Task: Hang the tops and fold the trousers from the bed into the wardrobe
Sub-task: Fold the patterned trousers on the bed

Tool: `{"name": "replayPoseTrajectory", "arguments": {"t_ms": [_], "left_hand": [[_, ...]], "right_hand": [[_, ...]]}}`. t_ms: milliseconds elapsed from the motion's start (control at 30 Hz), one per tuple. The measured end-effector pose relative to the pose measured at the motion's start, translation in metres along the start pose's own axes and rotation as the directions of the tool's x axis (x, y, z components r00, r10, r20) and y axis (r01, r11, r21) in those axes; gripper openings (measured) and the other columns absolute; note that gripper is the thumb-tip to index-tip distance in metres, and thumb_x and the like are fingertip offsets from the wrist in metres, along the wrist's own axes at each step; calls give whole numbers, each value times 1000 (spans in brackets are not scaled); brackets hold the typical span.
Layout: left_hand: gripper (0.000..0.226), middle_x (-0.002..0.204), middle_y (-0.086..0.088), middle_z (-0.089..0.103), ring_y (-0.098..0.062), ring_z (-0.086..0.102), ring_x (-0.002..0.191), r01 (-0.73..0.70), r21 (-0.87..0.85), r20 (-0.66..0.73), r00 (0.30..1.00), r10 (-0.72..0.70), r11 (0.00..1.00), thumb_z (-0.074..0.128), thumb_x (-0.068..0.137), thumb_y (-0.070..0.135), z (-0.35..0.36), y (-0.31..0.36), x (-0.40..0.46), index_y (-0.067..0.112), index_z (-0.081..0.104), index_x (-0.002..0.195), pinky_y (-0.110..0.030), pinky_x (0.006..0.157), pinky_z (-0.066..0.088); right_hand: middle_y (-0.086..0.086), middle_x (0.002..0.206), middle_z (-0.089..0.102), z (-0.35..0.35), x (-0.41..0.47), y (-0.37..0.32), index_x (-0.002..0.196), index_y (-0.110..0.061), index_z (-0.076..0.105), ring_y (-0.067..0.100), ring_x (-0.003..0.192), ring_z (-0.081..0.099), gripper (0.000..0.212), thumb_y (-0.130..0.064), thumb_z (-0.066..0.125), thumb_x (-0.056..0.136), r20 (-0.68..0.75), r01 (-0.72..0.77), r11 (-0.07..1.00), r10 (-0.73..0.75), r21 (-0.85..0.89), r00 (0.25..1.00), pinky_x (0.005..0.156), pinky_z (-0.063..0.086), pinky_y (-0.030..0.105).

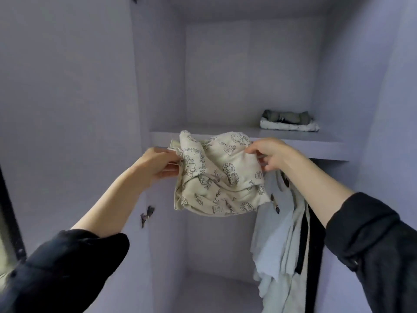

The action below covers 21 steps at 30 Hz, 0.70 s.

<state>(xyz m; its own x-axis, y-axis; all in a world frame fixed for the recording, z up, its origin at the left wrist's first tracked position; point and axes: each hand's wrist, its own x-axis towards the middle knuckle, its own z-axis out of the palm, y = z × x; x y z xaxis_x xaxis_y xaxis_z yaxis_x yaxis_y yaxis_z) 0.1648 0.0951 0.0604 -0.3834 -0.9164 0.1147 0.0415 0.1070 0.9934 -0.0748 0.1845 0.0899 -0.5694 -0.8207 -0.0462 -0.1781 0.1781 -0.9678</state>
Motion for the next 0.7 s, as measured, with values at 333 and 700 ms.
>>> {"name": "replayPoseTrajectory", "arguments": {"t_ms": [333,700], "left_hand": [[8,75,-11,65,-14,65,55,-114,-11,215,970,114,993,56,87,-5,93,77,134,-1,62,84,-27,57,58],[8,80,-11,64,-15,66,57,-126,-85,323,935,147,988,54,88,-7,228,84,298,-4,61,90,-26,52,57]], "right_hand": [[3,78,53,-77,92,-59,71,-15,54,19,77,52,20,1,63,81,-193,55,995,-38,84,981,70,44,30],[5,78,52,-189,237,-82,76,-13,53,18,67,51,16,-2,61,84,-364,81,997,-72,10,929,62,43,28]]}}
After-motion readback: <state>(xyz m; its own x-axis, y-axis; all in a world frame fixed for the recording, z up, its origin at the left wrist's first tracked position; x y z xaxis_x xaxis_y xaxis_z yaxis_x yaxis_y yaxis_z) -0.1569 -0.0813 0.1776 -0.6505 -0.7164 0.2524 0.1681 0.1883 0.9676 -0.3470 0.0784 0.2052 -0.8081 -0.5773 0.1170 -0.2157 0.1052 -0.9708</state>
